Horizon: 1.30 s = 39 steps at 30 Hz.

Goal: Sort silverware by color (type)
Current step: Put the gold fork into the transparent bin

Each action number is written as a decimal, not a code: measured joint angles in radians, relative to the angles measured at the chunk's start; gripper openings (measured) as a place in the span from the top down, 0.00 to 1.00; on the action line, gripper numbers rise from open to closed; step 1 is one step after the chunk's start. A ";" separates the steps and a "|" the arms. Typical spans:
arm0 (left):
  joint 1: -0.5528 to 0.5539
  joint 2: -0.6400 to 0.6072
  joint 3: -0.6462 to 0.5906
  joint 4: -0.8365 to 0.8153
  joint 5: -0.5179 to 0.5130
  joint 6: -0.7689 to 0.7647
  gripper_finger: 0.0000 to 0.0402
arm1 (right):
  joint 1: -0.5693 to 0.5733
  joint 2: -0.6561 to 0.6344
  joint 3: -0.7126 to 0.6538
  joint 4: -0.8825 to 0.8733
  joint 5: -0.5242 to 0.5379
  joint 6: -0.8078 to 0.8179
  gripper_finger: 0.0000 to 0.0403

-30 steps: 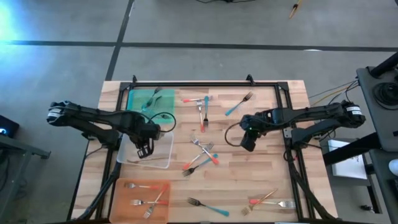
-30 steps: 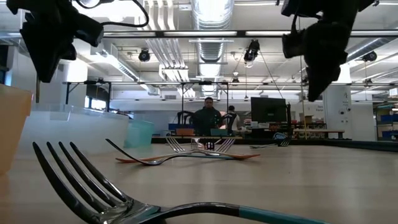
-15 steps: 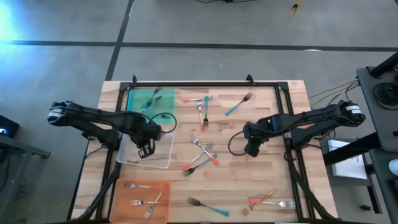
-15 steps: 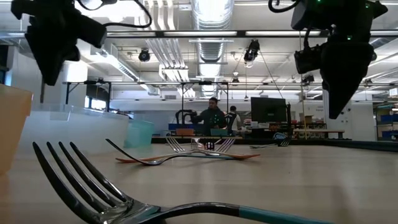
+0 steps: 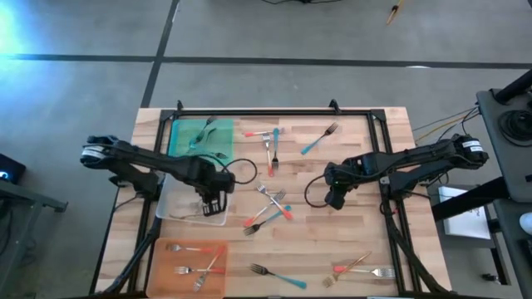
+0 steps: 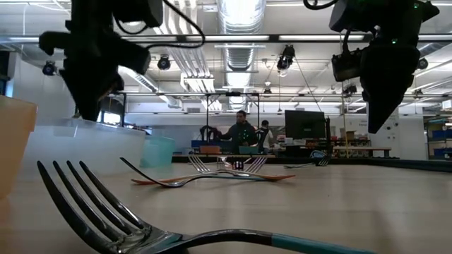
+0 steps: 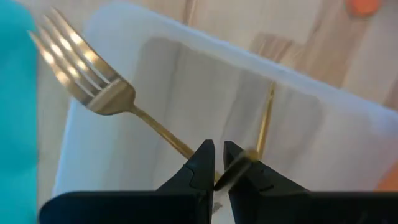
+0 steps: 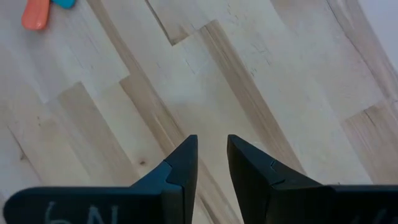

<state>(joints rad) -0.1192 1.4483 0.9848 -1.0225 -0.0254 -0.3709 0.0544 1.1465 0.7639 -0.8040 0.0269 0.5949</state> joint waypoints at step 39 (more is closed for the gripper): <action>-0.088 -0.163 -0.057 0.390 0.027 0.039 0.71 | 0.114 0.001 0.025 0.010 -0.318 0.188 0.80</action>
<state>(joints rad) -0.2071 1.2852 0.9274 -0.6324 0.0014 -0.3320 0.1688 1.1476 0.7891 -0.7943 -0.2915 0.7830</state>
